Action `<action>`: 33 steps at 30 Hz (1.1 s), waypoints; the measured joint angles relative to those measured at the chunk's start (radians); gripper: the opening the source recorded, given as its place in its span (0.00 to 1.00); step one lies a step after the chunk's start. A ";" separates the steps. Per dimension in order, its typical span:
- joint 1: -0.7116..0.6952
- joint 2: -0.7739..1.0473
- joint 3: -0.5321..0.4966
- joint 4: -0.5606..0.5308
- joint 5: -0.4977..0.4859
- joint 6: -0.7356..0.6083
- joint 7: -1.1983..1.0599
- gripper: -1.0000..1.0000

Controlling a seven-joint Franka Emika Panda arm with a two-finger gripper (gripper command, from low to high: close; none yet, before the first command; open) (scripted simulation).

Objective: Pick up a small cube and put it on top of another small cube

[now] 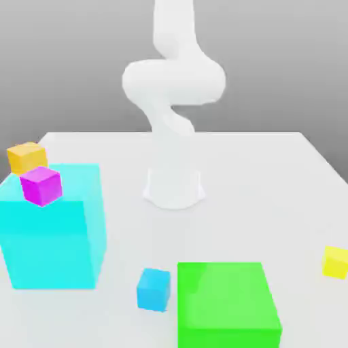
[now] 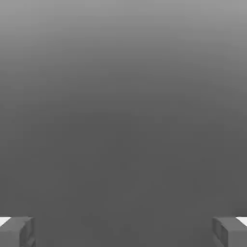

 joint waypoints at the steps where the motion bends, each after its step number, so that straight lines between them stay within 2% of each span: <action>1: -0.013 0.024 0.008 -0.013 0.009 0.015 0.041 0.50; 12: -0.137 0.269 0.105 -0.146 0.072 0.163 0.477 0.50; 20: -0.219 0.446 0.179 -0.243 0.080 0.272 0.819 0.50; 26: -0.275 0.581 0.225 -0.316 0.056 0.354 1.097 0.50; 33: -0.316 0.742 0.234 -0.401 -0.024 0.451 1.459 0.50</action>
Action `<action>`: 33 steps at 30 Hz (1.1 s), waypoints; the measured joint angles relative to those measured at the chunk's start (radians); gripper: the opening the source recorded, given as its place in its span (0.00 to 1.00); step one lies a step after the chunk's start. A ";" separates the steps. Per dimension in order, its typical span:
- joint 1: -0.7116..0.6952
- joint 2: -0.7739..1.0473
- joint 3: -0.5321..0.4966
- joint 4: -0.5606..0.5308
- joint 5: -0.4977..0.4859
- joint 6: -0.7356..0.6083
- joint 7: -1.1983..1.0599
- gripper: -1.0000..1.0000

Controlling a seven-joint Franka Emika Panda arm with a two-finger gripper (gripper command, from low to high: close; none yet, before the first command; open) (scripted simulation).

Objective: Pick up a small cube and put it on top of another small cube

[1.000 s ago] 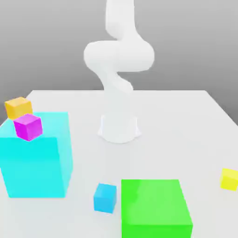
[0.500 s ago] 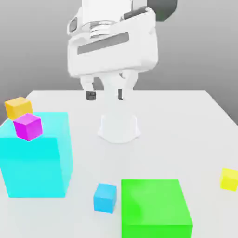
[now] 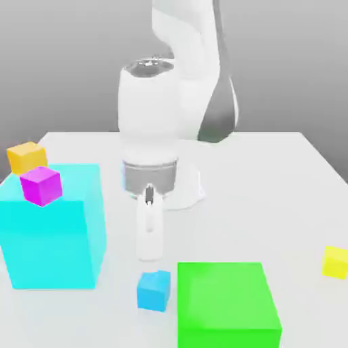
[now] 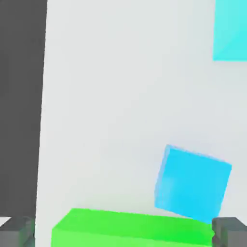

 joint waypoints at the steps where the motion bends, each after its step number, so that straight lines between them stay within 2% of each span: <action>1: -0.002 0.023 -0.004 -0.012 -0.016 0.014 0.055 0.50; 8: 0.090 0.256 -0.134 0.005 -0.174 0.192 0.244 0.50; 9: 0.110 0.287 -0.156 0.011 -0.187 0.218 0.254 0.00; 15: 0.120 0.303 -0.168 0.014 -0.193 0.234 0.259 0.00; 18: 0.092 0.240 -0.132 0.001 -0.157 0.182 0.231 0.00; 22: 0.071 0.100 -0.087 -0.025 -0.057 0.070 0.157 0.00; 25: 0.075 0.043 -0.080 0.016 -0.054 -0.043 0.098 0.00; 33: -0.005 -0.143 -0.169 0.168 -0.027 -0.387 -0.147 0.00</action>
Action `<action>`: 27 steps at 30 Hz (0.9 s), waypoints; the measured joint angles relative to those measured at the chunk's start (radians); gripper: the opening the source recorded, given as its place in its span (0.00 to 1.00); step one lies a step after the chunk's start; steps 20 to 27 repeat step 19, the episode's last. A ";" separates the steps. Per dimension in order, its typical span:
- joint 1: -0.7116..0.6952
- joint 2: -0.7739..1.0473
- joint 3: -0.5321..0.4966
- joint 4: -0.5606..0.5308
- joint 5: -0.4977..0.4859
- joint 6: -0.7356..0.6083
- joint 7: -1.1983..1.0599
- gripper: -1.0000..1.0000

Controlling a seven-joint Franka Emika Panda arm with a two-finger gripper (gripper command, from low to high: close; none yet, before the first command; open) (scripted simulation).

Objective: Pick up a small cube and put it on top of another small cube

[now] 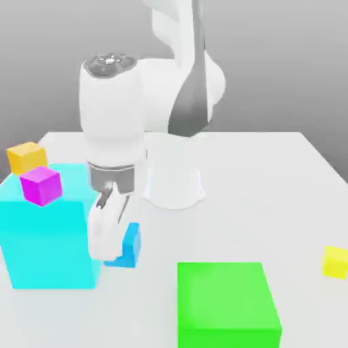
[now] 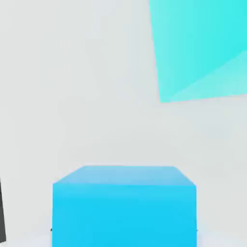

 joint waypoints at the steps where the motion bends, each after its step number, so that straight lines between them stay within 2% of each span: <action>1: -0.015 -0.025 -0.011 0.018 0.000 -0.043 -0.028 0.00; 8: -0.088 -0.199 -0.112 0.149 -0.027 -0.349 -0.204 0.00; 10: -0.108 -0.238 -0.141 0.162 -0.025 -0.393 -0.232 0.00; 12: -0.124 -0.250 -0.165 0.139 -0.012 -0.369 -0.238 0.00; 15: -0.129 -0.213 -0.174 0.067 -0.007 -0.257 -0.242 0.00; 16: -0.130 -0.201 -0.175 0.048 -0.007 -0.226 -0.243 1.00; 27: -0.130 -0.201 -0.175 0.048 -0.007 -0.226 -0.243 1.00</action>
